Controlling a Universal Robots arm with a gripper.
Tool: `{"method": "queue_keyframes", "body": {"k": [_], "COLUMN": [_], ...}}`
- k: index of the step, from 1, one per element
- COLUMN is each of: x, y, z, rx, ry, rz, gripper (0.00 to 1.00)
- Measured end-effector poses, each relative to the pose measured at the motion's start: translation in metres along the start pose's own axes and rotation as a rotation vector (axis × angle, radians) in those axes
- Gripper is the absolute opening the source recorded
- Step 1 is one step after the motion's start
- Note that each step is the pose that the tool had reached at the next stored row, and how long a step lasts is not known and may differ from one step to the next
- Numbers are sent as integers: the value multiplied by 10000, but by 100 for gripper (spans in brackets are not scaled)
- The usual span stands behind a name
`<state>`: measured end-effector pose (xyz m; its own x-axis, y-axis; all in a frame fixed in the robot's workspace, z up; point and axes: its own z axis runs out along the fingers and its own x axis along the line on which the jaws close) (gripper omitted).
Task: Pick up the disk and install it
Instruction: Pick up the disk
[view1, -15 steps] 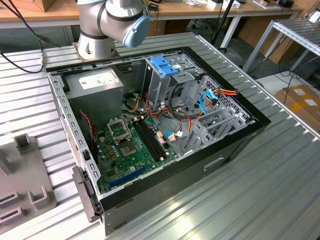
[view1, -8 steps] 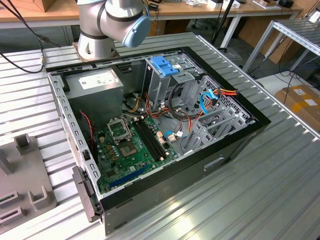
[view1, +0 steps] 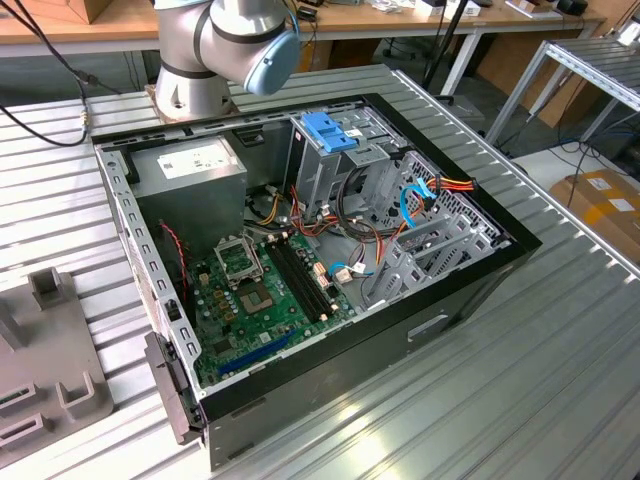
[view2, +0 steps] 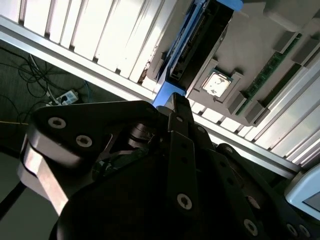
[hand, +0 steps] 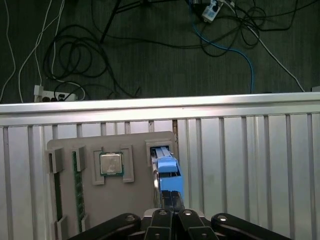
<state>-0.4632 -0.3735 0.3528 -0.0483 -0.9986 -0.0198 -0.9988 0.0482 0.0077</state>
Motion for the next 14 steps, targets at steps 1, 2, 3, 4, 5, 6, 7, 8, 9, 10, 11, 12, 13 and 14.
{"method": "queue_keyframes", "body": {"k": [1, 2, 3, 4, 5, 6, 7, 8, 9, 10, 11, 12, 13, 14], "x": [0, -1, -1, -1, -1, -2, -2, -2, -2, -2, -2, -3, -3, -3], "y": [0, 0, 0, 0, 0, 0, 0, 0, 0, 0, 0, 0, 0, 0], "z": [0, -1, 0, 0, -1, -1, -1, 0, 0, 0, 0, 0, 0, -1], "rx": [0, -1, 0, 0, -1, -1, -1, 0, 0, 0, 0, 0, -1, -1], "ry": [0, 1, 0, 0, 1, 1, 1, 0, 0, 1, 0, 0, 1, 1], "rz": [0, 0, 1, 1, 1, 0, 0, 0, 1, 1, 1, 1, 0, 0], "gripper": [11, 11, 11, 11, 11, 11, 11, 11, 11, 11, 17, 24, 29, 36]}}
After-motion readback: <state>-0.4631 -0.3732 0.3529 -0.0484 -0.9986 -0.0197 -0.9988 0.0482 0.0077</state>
